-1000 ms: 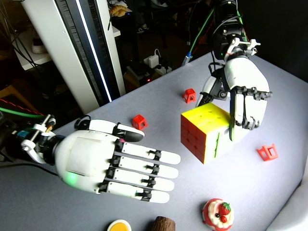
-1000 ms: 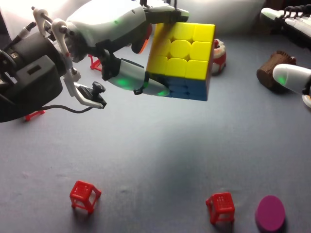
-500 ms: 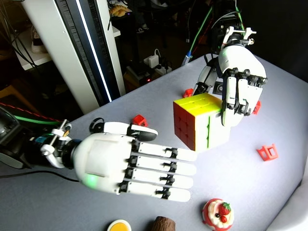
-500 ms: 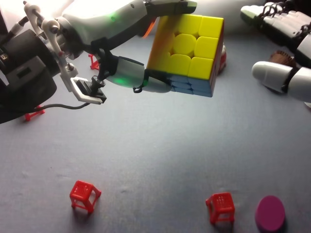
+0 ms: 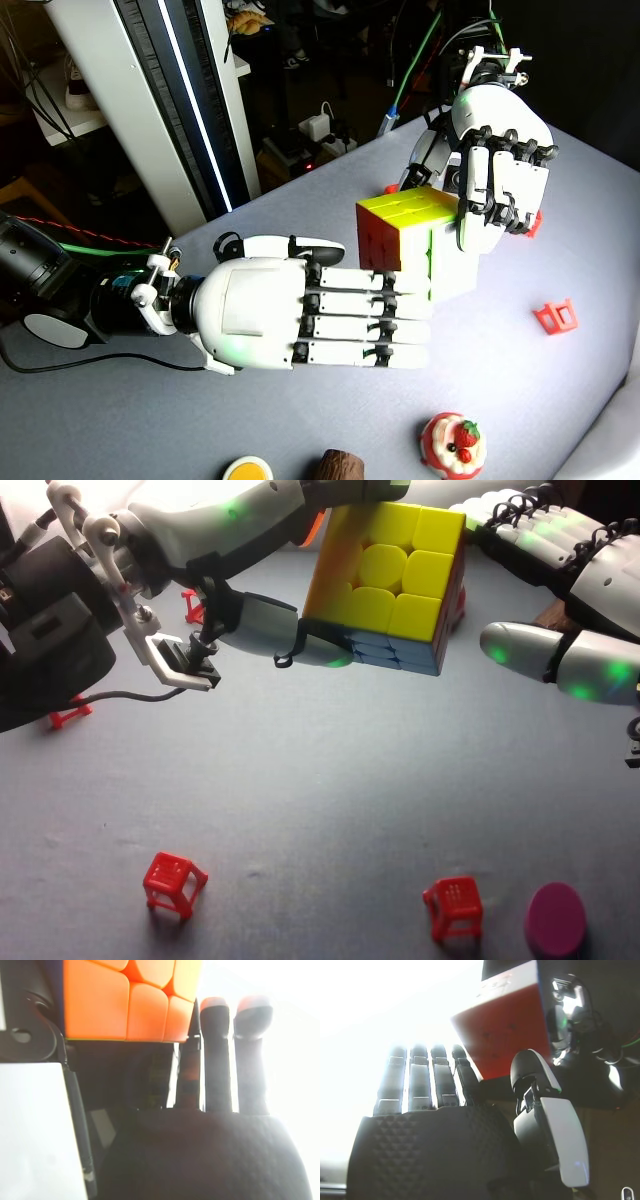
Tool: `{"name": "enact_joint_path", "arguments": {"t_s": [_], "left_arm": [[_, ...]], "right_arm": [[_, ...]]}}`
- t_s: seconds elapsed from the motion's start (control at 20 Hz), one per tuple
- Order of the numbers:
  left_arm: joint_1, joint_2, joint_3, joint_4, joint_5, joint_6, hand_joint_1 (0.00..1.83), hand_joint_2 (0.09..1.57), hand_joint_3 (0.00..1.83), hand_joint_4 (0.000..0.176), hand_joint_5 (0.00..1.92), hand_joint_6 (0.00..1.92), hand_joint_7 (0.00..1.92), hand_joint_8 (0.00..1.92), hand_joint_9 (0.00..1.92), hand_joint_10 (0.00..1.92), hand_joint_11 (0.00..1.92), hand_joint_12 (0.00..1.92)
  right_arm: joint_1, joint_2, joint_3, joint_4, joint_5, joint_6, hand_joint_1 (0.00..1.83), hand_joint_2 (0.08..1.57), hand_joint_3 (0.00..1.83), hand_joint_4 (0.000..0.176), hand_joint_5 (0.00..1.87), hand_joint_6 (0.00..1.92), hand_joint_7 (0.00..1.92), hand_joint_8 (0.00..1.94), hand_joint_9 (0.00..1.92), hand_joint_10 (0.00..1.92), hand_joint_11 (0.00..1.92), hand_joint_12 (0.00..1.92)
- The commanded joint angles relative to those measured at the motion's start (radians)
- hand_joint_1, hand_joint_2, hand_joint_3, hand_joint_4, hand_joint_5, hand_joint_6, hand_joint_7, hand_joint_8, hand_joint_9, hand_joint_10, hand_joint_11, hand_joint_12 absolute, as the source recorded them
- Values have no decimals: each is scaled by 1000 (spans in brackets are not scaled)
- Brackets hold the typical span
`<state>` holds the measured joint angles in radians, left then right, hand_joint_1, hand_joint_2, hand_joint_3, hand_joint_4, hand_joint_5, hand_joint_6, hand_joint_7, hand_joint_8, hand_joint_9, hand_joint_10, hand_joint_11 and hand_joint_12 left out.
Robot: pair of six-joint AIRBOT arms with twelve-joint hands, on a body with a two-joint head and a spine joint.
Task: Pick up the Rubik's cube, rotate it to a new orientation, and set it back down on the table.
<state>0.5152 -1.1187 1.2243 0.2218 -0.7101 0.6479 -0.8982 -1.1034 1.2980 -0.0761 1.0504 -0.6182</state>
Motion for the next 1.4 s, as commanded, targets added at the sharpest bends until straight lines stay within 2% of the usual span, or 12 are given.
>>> {"name": "enact_joint_path", "arguments": {"t_s": [0.0,0.15,0.2,0.45,0.55,0.65,0.8,1.05,1.1,1.15,1.2,1.35], "left_arm": [[-19,1,0,-30,-154,-11,1054,1542,0,0,288,1829,584,1888,773,1921,901,1921],[-17,1,3,-37,-154,-11,1213,1491,0,0,362,1778,532,1841,646,1870,908,1921],[-17,1,4,-39,-153,-11,1093,1455,0,0,529,1601,652,1810,1057,1869,1007,1921],[-14,2,8,-49,-156,-8,1174,1344,0,0,763,1278,745,1656,1127,1849,1111,1921],[-12,2,10,-56,-157,-8,1297,1367,0,0,603,1336,723,1612,765,1831,1038,1921],[-11,3,11,-60,-158,-7,1249,1236,0,0,939,906,885,1439,895,1801,923,1921],[-10,4,13,-66,-159,-6,1236,1217,0,0,867,933,835,1546,1001,1916,1088,1921],[-10,4,13,-73,-162,-5,1212,1236,0,0,924,1068,649,1584,558,1831,614,1921],[-10,4,14,-76,-162,-5,1210,1250,0,0,856,1046,674,1690,744,1903,860,1921],[-10,4,15,-76,-161,-5,1171,1287,0,0,829,1267,496,1672,423,1917,652,1921],[-10,4,15,-78,-161,-5,1185,1281,0,0,810,1137,566,1790,716,1920,905,1921],[-8,4,16,-81,-161,-4,1198,1264,0,0,821,1072,630,1770,686,1921,851,1921]], "right_arm": [[19,-1,-6,1,141,5,13,1420,3,0,19,9,8,3,0,0,0,0],[19,2,-24,-23,162,5,94,1405,0,0,42,19,51,19,32,15,0,0],[19,7,-33,-34,167,5,80,1405,0,0,20,10,16,2,18,11,0,0],[19,34,-76,-67,197,5,157,1393,0,0,0,0,0,0,0,0,0,0],[19,37,-93,-81,203,5,119,1399,0,0,0,0,0,0,0,0,0,0],[19,43,-108,-94,208,5,116,1398,0,0,0,0,0,0,0,0,0,0],[19,48,-122,-111,209,5,85,1412,3,0,0,0,0,0,0,0,0,0],[13,47,-136,-144,209,5,6,1425,6,0,0,0,0,0,82,40,18,9],[8,46,-142,-157,208,5,36,1412,4,0,0,0,0,0,72,156,3,418],[4,46,-146,-167,207,5,24,1416,4,0,39,19,20,6,56,265,0,750],[1,45,-150,-175,205,5,37,1408,0,0,74,46,62,15,10,500,0,928],[-1,47,-156,-187,200,5,0,1422,3,0,77,91,88,9,0,572,0,867]]}}
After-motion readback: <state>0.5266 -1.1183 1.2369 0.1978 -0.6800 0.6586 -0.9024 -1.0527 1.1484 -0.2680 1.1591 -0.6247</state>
